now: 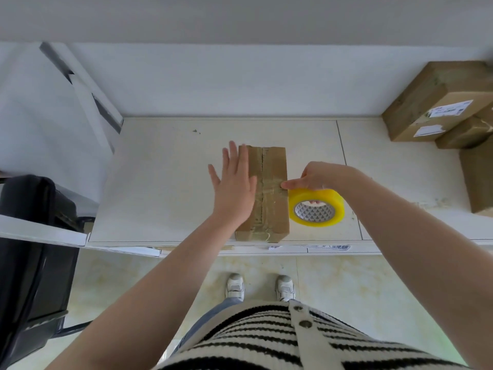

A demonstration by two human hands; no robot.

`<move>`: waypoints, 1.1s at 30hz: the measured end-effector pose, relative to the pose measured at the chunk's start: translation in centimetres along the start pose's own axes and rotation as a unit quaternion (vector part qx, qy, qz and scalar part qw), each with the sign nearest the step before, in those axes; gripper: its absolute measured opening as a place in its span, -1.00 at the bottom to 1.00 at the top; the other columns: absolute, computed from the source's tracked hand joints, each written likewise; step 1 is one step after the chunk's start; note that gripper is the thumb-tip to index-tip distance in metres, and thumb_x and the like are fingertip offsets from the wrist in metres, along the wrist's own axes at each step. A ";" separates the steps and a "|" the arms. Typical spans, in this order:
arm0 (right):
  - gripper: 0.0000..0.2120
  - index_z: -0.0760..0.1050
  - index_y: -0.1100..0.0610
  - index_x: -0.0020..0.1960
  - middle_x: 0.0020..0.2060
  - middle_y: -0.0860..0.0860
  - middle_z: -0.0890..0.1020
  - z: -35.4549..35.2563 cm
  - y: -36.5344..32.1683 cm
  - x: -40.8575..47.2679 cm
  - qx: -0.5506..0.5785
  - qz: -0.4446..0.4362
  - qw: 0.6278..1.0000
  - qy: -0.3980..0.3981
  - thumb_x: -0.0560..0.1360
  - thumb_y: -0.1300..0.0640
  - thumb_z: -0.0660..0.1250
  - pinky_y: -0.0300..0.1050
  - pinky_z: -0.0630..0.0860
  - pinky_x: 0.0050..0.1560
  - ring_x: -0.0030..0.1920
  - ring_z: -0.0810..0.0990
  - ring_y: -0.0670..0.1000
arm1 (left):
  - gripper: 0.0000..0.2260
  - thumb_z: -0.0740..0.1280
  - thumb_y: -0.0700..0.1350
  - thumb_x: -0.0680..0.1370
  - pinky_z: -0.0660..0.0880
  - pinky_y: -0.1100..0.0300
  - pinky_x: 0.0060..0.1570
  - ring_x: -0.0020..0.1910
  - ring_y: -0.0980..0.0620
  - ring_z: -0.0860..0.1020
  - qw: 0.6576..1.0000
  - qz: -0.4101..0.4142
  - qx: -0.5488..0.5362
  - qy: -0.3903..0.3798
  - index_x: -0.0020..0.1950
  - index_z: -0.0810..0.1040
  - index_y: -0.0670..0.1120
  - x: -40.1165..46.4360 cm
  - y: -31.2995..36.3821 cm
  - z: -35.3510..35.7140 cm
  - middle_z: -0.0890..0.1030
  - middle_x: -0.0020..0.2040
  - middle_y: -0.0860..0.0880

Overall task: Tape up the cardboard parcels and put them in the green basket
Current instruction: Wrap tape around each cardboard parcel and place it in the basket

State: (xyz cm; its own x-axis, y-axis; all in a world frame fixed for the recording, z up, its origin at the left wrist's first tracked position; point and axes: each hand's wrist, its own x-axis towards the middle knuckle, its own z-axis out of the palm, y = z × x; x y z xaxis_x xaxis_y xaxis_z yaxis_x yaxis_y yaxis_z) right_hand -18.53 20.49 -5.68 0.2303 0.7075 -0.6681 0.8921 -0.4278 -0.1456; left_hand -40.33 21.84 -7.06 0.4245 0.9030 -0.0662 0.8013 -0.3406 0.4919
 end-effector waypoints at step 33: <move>-0.70 0.42 0.03 0.26 0.17 0.03 0.45 -1.6 -2.2 -3.2 0.218 -0.085 0.972 -0.031 0.57 -0.05 0.26 0.04 0.42 0.14 0.14 0.44 0.12 | -0.13 0.00 0.43 0.53 0.24 -0.16 0.36 0.49 -0.26 0.18 0.985 -0.157 0.063 -0.038 0.62 -0.18 -0.08 0.3 -0.1 0.2 0.01 0.60 -0.21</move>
State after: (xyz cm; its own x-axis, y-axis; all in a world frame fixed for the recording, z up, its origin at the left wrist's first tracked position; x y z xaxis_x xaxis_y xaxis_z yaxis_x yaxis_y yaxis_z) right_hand -20.57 20.13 -2.06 0.0572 0.7590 -0.6485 0.6622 -0.5150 -0.5443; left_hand -40.18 22.11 -7.27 0.1732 0.9487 -0.2645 0.9423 -0.0815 0.3246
